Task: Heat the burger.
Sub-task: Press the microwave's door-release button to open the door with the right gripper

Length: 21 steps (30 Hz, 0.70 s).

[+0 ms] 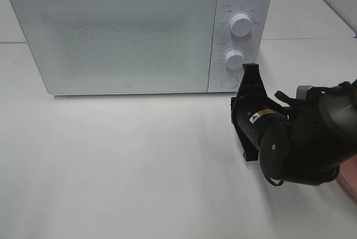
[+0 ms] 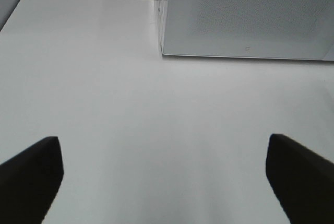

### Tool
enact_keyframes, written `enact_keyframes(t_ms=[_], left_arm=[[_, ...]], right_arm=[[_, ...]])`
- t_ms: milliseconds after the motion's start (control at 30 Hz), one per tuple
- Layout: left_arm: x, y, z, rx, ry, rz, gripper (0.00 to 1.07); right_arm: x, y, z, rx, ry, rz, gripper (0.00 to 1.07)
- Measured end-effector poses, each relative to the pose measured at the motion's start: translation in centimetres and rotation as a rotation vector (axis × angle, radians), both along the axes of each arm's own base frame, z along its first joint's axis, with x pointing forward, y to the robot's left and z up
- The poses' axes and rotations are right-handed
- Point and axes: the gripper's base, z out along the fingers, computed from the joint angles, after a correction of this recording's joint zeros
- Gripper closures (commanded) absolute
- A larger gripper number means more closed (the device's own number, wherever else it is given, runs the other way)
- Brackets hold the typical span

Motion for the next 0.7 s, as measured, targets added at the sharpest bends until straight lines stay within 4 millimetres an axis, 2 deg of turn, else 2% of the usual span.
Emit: enact_keyframes(t_ms=[200, 500, 700], left_arm=[[0.0, 0.0, 0.0, 0.0, 0.0, 0.0, 0.09], [0.0, 0.0, 0.0, 0.0, 0.0, 0.0, 0.09], [0.0, 0.0, 0.0, 0.0, 0.0, 0.0, 0.09]], right_arm=[[1.3, -0.2, 0.1, 0.01, 0.0, -0.013, 1.07], [2.8, 0.5, -1.2, 0.008, 0.024, -0.005, 1.07], [4.1, 0.0, -0.8, 0.017, 0.005, -0.016, 1.07]])
